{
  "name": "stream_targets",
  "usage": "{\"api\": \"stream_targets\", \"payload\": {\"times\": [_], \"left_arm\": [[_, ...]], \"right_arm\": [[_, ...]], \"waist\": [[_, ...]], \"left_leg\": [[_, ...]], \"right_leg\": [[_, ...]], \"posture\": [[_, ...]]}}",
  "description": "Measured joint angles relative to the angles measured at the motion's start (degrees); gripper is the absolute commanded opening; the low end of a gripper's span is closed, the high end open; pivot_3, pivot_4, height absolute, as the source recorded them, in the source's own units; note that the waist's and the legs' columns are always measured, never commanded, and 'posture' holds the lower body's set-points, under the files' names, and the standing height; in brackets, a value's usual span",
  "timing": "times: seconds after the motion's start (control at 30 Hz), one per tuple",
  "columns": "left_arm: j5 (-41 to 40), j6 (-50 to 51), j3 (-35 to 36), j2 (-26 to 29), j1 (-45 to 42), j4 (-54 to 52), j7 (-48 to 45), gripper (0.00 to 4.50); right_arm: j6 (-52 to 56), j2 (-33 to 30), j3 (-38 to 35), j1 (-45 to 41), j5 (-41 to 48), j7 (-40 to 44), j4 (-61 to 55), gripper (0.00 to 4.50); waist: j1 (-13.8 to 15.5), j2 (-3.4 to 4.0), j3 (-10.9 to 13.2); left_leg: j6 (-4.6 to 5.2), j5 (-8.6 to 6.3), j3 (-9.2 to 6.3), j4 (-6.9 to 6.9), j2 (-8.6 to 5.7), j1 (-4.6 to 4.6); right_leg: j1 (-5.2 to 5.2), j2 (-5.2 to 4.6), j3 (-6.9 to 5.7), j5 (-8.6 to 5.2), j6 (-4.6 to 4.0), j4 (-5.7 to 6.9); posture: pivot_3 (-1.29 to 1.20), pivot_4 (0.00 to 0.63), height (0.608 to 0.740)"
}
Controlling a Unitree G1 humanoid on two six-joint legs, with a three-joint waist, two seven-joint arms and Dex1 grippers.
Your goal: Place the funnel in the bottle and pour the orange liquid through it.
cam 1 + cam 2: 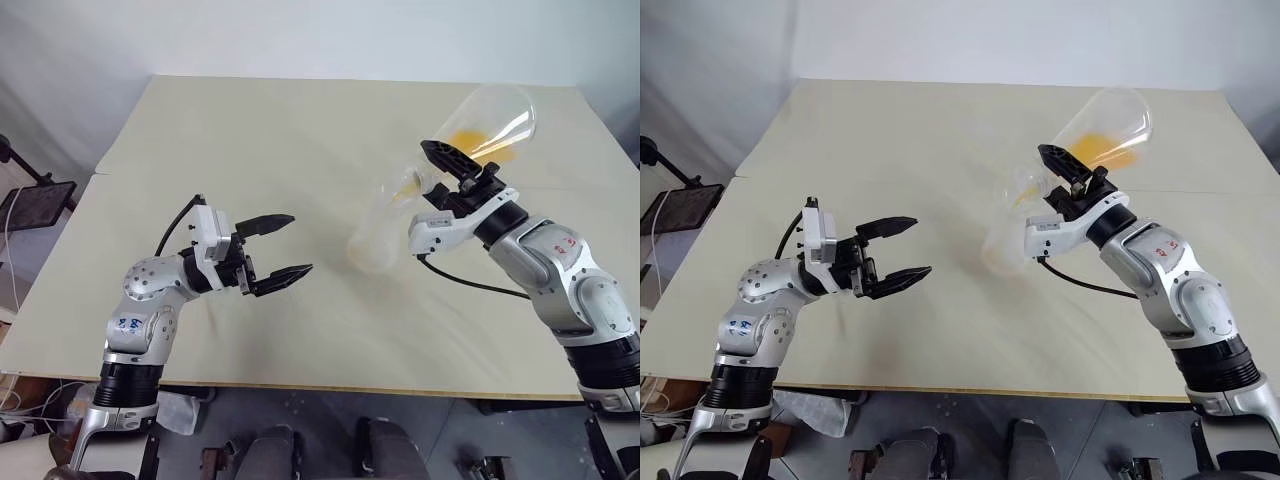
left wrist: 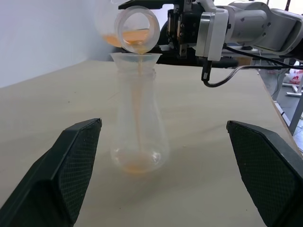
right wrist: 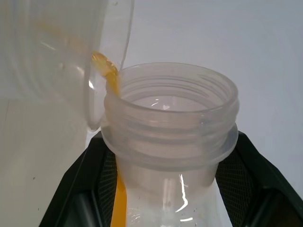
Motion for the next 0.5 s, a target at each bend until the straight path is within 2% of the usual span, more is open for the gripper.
{"api": "stream_targets", "payload": {"times": [0.5], "left_arm": [[0.02,-0.12,-0.03,-0.61,-0.01,0.09,0.28,4.5]], "right_arm": [[-1.58,-1.25,0.0,-1.21,-2.43,-1.76,1.25,2.43]], "waist": [[0.02,0.0,0.0]], "left_leg": [[0.0,0.0,0.0,0.02,0.0,0.0]], "right_leg": [[0.0,0.0,0.0,0.0,0.0,0.01]], "posture": [[0.0,0.15,0.74]]}}
